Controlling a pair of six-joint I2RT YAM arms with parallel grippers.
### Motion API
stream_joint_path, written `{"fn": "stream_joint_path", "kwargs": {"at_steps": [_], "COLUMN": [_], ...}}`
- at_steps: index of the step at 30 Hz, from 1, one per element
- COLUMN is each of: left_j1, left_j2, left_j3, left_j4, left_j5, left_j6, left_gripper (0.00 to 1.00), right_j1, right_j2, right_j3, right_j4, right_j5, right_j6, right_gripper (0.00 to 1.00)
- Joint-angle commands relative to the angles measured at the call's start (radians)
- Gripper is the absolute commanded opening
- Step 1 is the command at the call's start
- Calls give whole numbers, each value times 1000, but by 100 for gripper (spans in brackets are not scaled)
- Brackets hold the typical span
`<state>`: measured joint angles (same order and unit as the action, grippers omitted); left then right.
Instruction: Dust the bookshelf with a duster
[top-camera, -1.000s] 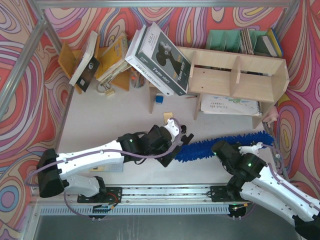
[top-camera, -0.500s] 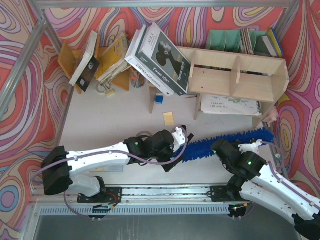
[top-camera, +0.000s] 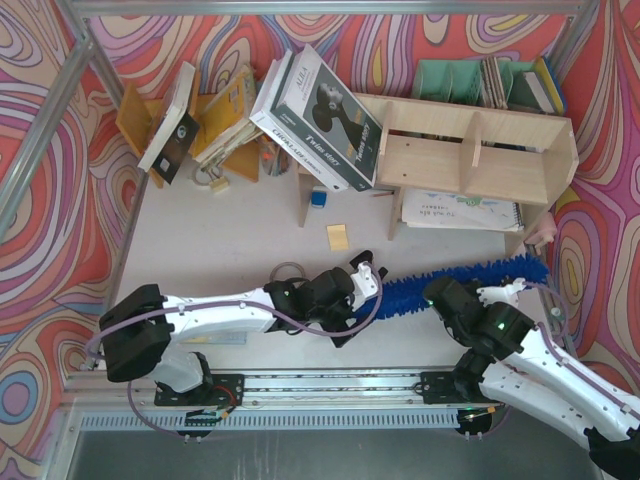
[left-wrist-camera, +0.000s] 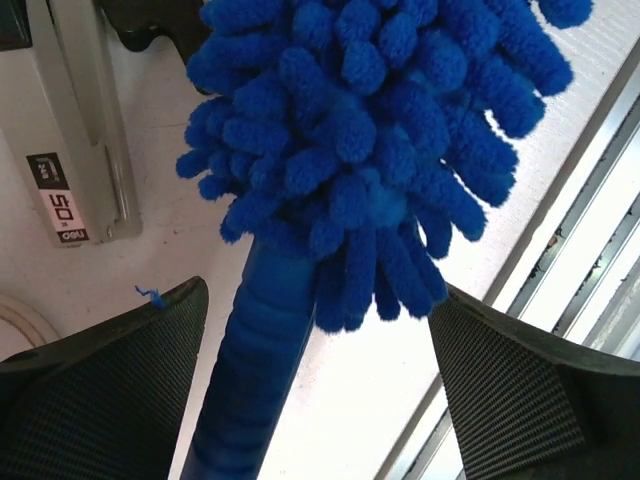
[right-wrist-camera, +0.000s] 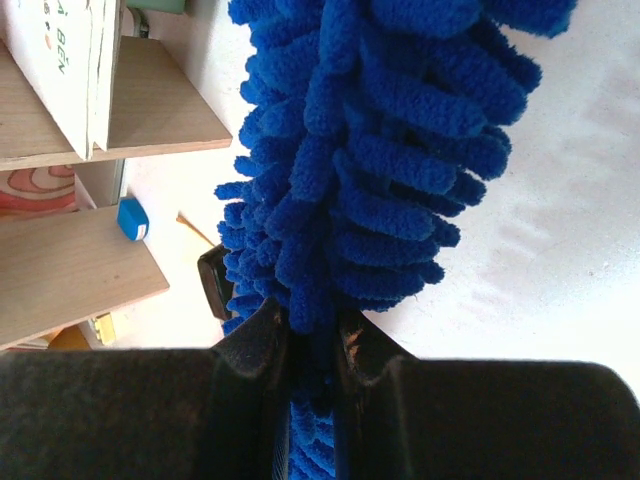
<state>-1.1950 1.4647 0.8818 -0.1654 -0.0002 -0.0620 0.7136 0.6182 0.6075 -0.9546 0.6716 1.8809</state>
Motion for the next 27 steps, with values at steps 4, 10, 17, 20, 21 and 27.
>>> {"fn": "stream_joint_path", "kwargs": {"at_steps": [4, 10, 17, 20, 21, 27], "left_j1": [6, 12, 13, 13, 12, 6], "left_j2": [39, 60, 80, 72, 67, 24], "left_j3": [-12, 10, 41, 51, 54, 72], "left_j4": [52, 25, -26, -48, -58, -115], "left_j5": [29, 62, 97, 108, 109, 82], "left_j6": [26, 25, 22, 16, 13, 1], "left_gripper": [70, 50, 27, 18, 15, 1], "right_j1": [2, 3, 2, 3, 2, 3], "right_j2": [0, 0, -6, -8, -9, -20], "right_j3": [41, 45, 43, 43, 43, 45], "right_j4": [8, 7, -6, -15, -21, -44], "right_j5": [39, 41, 42, 43, 43, 49], "right_j6": [-2, -4, 7, 14, 17, 27], "right_gripper": [3, 3, 3, 4, 4, 14]}}
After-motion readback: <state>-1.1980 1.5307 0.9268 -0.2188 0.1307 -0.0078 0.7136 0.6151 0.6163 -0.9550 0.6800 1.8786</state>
